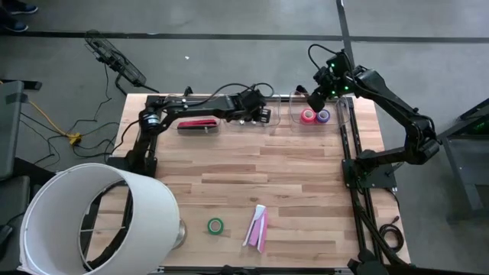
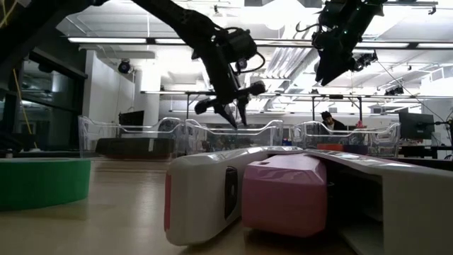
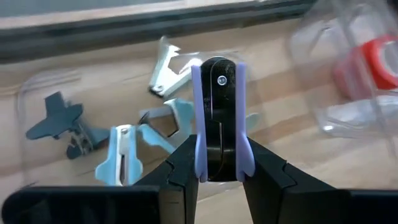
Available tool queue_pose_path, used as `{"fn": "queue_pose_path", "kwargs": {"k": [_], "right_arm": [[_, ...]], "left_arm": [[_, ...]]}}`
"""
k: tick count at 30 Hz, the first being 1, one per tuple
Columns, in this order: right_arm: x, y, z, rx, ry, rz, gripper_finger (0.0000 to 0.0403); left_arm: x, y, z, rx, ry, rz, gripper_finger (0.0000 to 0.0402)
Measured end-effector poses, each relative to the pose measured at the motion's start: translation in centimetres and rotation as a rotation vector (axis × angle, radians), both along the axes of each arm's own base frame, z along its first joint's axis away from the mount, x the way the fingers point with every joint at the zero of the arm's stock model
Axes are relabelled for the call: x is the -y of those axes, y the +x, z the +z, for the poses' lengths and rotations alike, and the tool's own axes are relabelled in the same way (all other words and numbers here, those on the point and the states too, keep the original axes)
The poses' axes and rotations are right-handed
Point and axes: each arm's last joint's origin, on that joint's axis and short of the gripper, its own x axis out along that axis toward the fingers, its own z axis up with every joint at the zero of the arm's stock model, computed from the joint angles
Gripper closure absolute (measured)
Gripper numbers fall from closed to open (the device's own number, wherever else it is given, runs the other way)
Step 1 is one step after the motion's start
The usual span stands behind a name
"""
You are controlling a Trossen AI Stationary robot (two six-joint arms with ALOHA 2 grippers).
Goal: Pick and place Stapler, Stapler remover, tape
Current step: Put the violet stapler remover into the middle transparent bin
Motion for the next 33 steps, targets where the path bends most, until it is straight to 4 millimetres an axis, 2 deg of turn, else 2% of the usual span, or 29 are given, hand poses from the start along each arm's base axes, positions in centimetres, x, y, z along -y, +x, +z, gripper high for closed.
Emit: {"fn": "queue_pose_path", "kwargs": {"k": [4, 21, 33], "right_arm": [[0.0, 0.0, 0.0, 0.004, 0.006, -0.010, 0.0192], [0.0, 0.0, 0.0, 0.003, 0.009, -0.012, 0.0192], [0.0, 0.0, 0.0, 0.001, 0.012, -0.011, 0.0192]], "left_arm": [[-0.1, -0.3, -0.9, -0.042, -0.028, 0.032, 0.0309], [-0.1, -0.7, -1.1, -0.072, -0.071, 0.053, 0.0305], [0.1, -1.2, -1.4, -0.092, -0.145, 0.075, 0.0203]]}}
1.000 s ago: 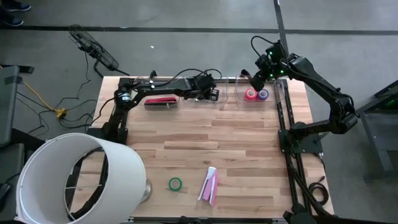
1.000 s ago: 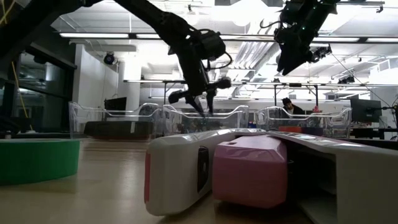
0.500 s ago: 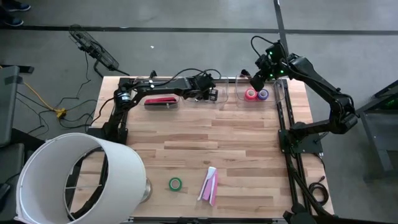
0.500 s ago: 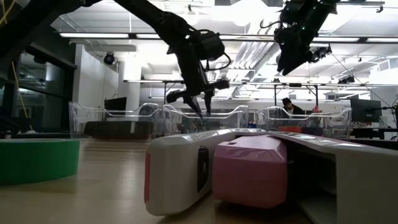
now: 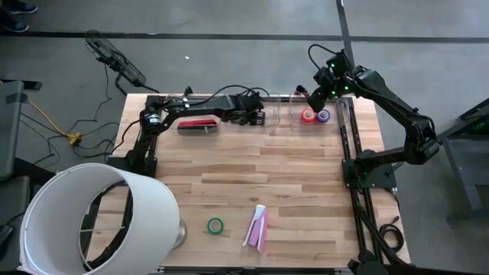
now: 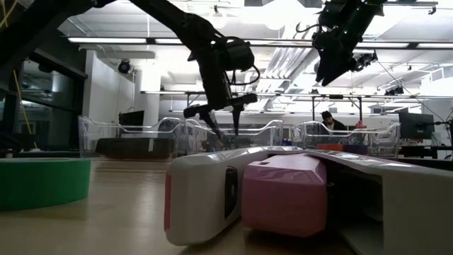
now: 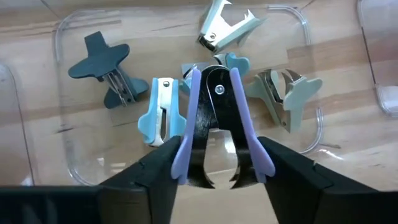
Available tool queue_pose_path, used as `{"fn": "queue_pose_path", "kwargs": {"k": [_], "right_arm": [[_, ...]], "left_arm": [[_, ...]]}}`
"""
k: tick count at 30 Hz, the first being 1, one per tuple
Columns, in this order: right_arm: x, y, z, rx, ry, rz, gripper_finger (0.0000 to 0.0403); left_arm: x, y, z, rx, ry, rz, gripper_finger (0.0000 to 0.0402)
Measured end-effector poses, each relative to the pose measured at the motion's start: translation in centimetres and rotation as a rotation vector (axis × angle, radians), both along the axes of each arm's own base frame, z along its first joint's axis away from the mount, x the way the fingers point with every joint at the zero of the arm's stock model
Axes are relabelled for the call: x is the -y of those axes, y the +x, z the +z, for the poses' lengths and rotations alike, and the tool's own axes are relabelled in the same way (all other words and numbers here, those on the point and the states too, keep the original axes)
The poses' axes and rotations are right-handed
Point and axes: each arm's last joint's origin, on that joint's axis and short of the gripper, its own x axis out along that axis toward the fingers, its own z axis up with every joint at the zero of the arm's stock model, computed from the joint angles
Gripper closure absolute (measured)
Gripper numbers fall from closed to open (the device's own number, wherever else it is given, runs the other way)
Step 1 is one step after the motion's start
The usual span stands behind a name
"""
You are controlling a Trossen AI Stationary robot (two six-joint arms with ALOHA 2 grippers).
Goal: Pick and place Stapler, Stapler remover, tape
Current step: Put the violet stapler remover into the middle transparent bin, then put the green tape into the right transparent bin
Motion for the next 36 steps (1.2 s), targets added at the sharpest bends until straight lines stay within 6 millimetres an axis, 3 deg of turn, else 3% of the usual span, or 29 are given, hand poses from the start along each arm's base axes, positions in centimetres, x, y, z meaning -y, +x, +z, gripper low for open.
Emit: {"fn": "queue_pose_path", "kwargs": {"k": [15, 27, 36], "right_arm": [[-0.1, -0.1, -0.1, -0.011, 0.012, 0.004, 0.0192], [-0.1, -0.1, -0.1, -0.013, 0.013, 0.005, 0.0192], [-0.1, -0.1, -0.1, -0.017, 0.008, 0.014, 0.0192]], "left_arm": [[-0.1, -0.1, 0.0, 0.001, -0.005, -0.002, 0.0165], [-0.1, -0.2, 0.1, -0.018, 0.002, -0.046, 0.0163], [0.3, -1.0, 1.7, -0.033, 0.013, -0.064, 0.0163]]}}
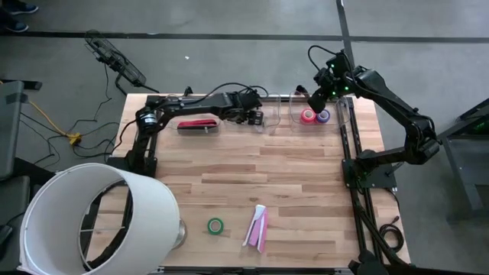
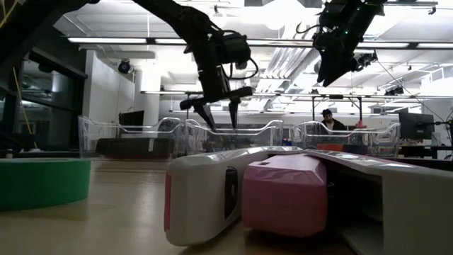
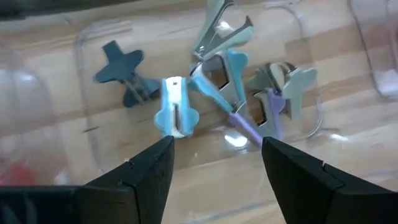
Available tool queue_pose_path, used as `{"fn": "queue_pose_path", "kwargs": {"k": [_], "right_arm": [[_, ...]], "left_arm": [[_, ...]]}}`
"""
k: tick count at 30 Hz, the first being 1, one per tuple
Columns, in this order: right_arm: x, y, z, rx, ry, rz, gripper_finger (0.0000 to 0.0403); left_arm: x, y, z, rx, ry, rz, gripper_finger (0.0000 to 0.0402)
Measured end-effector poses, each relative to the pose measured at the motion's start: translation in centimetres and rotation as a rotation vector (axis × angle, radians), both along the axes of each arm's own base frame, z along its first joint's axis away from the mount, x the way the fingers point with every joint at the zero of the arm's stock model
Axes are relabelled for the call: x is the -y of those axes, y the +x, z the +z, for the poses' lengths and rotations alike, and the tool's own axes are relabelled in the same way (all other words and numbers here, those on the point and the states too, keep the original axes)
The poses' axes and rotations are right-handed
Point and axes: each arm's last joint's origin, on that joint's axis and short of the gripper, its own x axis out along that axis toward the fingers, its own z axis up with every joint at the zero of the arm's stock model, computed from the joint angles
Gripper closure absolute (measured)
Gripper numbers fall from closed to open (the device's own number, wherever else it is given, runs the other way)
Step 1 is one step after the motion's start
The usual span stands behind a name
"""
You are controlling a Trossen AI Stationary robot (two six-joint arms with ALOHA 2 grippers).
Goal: Pick and place Stapler, Stapler remover, tape
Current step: Put the green tape into the right transparent bin
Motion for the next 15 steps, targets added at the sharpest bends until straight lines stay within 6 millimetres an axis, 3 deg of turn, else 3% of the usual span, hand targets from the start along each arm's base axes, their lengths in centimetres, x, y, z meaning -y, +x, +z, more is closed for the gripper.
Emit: {"fn": "queue_pose_path", "kwargs": {"k": [15], "right_arm": [[0.0, 0.0, 0.0, -0.007, 0.002, 0.006, 0.0192]], "left_arm": [[1.1, -2.1, 1.7, -0.133, -0.021, -0.040, 0.0163]]}}
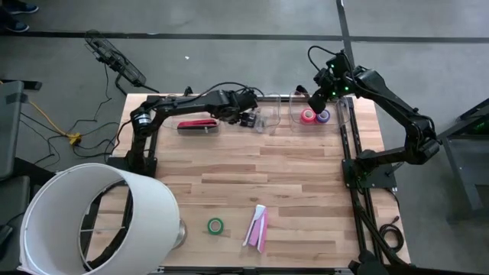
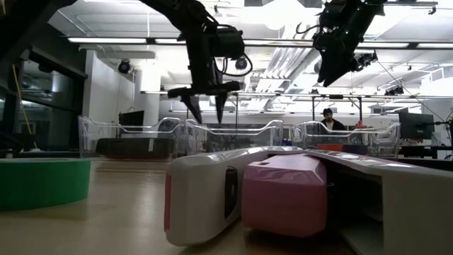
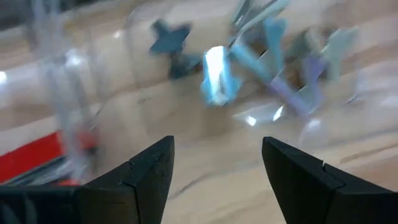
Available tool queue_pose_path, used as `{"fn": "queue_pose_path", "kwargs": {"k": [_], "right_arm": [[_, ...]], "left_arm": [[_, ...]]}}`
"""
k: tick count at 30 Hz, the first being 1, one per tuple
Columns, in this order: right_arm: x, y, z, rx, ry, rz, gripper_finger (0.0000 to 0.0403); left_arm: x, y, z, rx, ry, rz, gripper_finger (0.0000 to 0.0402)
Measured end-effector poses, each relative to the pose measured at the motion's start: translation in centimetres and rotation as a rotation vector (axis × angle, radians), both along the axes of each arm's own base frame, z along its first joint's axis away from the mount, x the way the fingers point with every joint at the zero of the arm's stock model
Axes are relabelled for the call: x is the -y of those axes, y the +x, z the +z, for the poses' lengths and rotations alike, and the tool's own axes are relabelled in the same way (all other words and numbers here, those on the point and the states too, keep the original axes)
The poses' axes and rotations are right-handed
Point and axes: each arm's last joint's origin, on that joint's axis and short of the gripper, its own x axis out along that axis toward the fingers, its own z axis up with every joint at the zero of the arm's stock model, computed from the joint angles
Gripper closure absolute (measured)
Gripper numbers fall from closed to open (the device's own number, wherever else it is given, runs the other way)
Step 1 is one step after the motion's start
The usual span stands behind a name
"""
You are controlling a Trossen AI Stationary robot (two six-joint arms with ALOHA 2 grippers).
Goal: Pick and place Stapler, Stapler remover, tape
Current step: Put the green tape into the right transparent bin
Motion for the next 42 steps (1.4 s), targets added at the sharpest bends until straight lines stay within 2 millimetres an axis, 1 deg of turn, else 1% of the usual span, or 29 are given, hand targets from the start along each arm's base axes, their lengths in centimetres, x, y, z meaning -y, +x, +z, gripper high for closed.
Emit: {"fn": "queue_pose_path", "kwargs": {"k": [6, 11, 19, 25, 28, 31, 38, 42], "right_arm": [[0.0, 0.0, 0.0, 0.000, 0.000, 0.000, 0.0192], [0.0, 0.0, 0.0, 0.000, 0.000, 0.000, 0.0192], [0.0, 0.0, 0.0, 0.000, 0.000, 0.000, 0.0192], [0.0, 0.0, 0.0, 0.000, 0.000, 0.000, 0.0192], [0.0, 0.0, 0.0, 0.000, -0.001, 0.000, 0.0192], [0.0, 0.0, 0.0, 0.000, -0.001, 0.000, 0.0192], [0.1, 0.0, 0.1, 0.006, -0.009, 0.000, 0.0192], [0.1, 0.1, 0.1, 0.006, -0.010, 0.001, 0.0192]], "left_arm": [[0.4, -0.6, 0.0, -0.062, -0.033, -0.025, 0.0163], [0.4, -0.7, 0.2, -0.065, -0.032, -0.041, 0.0163], [0.6, -1.2, 1.8, -0.017, -0.017, -0.084, 0.0163], [1.3, -2.0, 3.8, 0.040, -0.071, -0.191, 0.0163], [2.2, -2.6, 4.7, 0.049, -0.111, -0.288, 0.0163], [3.3, -2.9, 5.2, 0.036, -0.150, -0.390, 0.0163], [6.3, -3.2, 5.1, -0.064, -0.206, -0.583, 0.0163], [8.2, -3.0, 5.0, -0.117, -0.205, -0.660, 0.0163]]}}
